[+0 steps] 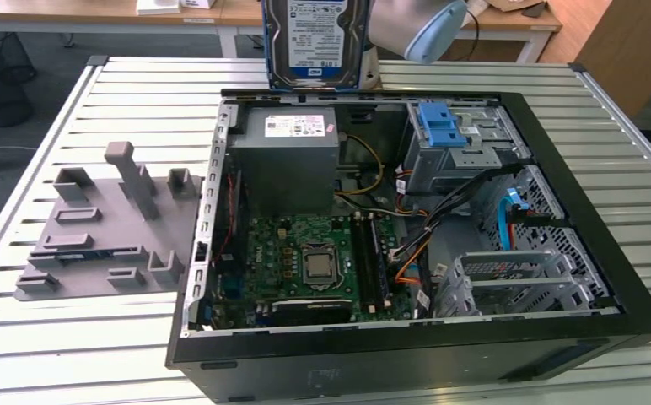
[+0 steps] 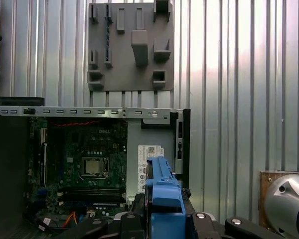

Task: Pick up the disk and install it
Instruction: 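Pick up the disk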

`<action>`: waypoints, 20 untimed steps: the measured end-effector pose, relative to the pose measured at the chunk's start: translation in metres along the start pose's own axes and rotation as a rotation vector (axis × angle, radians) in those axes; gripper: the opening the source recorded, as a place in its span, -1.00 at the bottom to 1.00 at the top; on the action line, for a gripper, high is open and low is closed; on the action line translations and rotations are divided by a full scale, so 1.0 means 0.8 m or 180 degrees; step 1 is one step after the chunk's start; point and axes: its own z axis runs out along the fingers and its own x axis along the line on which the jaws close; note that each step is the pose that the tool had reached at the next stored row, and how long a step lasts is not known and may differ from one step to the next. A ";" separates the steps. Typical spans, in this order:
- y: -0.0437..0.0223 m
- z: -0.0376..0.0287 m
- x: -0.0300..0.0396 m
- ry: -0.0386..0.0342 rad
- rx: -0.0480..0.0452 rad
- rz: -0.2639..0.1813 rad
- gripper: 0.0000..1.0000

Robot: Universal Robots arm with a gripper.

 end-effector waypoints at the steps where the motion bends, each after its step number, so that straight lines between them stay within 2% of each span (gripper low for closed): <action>1: 0.0000 0.0000 0.0001 0.0000 0.0000 0.0000 -0.27; 20: 0.0000 -0.0001 0.0030 0.0001 0.0000 0.0000 -0.27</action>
